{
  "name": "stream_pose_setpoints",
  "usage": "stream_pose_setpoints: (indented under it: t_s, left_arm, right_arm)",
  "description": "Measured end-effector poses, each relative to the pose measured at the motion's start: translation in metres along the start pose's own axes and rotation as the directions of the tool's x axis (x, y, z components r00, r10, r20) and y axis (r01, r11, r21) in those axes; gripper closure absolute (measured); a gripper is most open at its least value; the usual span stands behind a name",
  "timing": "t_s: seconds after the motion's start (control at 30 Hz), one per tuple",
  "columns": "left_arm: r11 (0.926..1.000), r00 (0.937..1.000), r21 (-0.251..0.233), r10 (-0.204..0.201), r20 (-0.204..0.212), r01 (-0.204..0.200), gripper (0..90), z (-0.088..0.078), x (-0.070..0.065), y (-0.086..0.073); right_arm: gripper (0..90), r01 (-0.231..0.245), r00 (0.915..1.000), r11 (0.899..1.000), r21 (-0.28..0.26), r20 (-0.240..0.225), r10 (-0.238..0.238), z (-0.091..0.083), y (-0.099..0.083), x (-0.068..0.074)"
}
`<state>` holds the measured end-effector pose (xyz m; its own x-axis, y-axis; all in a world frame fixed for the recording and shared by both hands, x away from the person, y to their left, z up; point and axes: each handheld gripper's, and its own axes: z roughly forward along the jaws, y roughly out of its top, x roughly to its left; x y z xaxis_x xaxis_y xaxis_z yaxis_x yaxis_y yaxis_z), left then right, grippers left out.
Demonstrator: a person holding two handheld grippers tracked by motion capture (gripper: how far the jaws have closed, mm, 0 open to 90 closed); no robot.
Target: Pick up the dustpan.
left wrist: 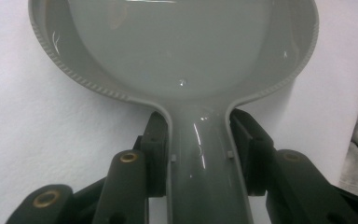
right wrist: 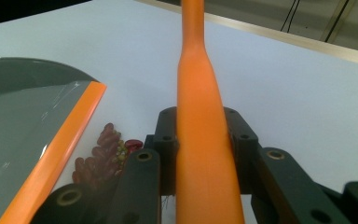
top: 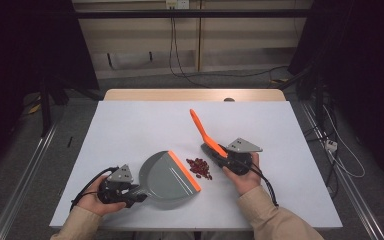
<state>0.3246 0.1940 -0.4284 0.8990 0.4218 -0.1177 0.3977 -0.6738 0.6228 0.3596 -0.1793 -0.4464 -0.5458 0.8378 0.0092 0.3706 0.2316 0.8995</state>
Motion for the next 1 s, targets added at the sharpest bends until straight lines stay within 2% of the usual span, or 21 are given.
stream_pose_setpoints:
  t_s: [0.17,0.23,0.33,0.43,0.6,0.87,0.93,1.0]
  left_arm:
    - [0.9999,0.9995,0.002,0.012,0.03,-0.013,61.8,0.005,-0.005,0.004]
    - [0.9999,0.9994,-0.009,0.006,0.035,-0.006,61.6,0.008,-0.008,0.005]
    - [0.9999,0.9997,0.0,0.013,0.022,-0.013,59.9,0.007,-0.007,0.004]
    - [0.9999,0.9999,-0.012,0.011,0.012,-0.011,57.9,0.005,-0.008,0.003]
    - [0.9999,0.9999,-0.007,0.009,0.013,-0.009,60.2,0.006,-0.007,0.003]
    - [1.0,0.9997,0.007,-0.005,0.026,0.005,61.8,0.008,-0.013,0.006]
    - [0.9998,0.9991,0.013,0.011,0.041,-0.012,61.9,0.009,-0.013,0.007]
    - [1.0,0.9992,0.006,0.001,0.039,-0.002,61.9,0.01,-0.014,0.008]
  right_arm:
    - [71.2,0.013,0.9998,1.0,0.003,0.018,-0.013,0.002,0.0,0.007]
    - [71.2,0.02,0.9995,1.0,0.001,0.022,-0.02,0.003,0.0,0.01]
    - [71.2,0.039,0.9988,0.999,0.0,0.029,-0.039,0.003,0.0,0.015]
    - [71.1,0.057,0.9976,0.998,0.002,0.038,-0.057,0.003,-0.001,0.021]
    - [71.1,0.08,0.9954,0.997,0.008,0.053,-0.081,0.003,-0.001,0.028]
    - [70.7,0.057,0.9967,0.998,0.01,0.058,-0.058,0.004,-0.002,0.037]
    - [70.6,0.053,0.9966,0.999,0.009,0.064,-0.053,0.003,-0.003,0.04]
    - [70.4,0.045,0.9973,0.999,0.008,0.058,-0.046,0.003,-0.003,0.041]
